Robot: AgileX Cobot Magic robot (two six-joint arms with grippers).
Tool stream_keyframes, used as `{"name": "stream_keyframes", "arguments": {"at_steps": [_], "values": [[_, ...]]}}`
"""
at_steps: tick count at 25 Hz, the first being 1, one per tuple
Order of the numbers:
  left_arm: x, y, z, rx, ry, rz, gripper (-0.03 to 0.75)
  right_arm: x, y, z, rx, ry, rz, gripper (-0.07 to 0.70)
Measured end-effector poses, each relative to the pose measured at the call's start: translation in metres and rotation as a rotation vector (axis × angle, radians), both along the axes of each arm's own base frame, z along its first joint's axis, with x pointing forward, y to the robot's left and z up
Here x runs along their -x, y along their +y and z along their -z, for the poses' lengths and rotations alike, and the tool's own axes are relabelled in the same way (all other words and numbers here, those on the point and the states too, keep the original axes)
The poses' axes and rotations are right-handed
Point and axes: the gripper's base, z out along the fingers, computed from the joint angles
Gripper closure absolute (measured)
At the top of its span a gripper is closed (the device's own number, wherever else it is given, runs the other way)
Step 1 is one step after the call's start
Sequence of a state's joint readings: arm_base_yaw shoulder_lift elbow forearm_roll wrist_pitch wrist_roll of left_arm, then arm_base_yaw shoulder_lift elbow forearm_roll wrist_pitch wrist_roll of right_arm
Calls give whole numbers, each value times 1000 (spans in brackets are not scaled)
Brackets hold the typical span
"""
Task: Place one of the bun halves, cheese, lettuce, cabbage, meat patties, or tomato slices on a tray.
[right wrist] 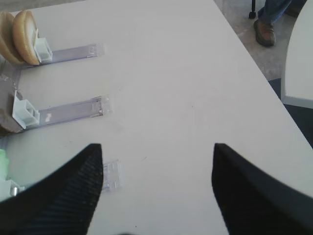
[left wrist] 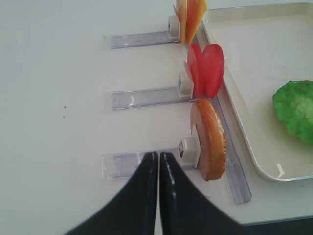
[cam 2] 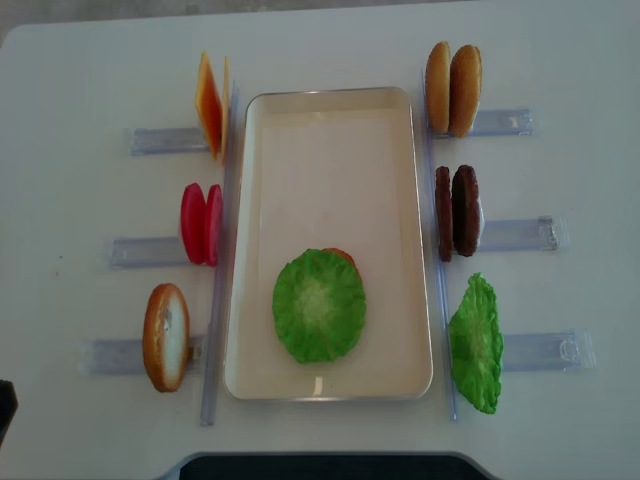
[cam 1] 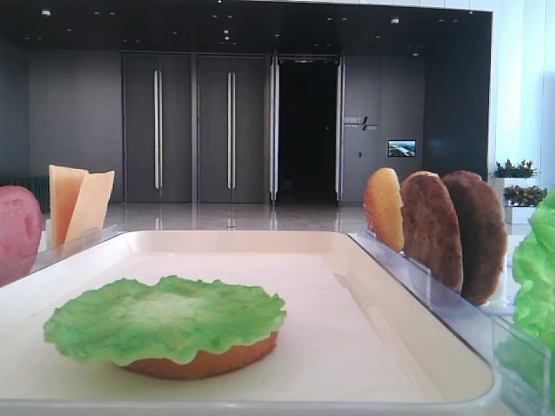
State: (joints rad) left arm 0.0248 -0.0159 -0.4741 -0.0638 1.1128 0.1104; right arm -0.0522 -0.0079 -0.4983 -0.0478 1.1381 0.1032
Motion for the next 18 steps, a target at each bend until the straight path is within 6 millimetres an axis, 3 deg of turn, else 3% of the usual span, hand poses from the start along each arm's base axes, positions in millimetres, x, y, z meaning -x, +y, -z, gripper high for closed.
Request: {"name": "stream_keyframes", "arguments": {"at_steps": [18], "values": [[0,0,0,0,0,0,716,0,0,0,1,0,-1,149]]}}
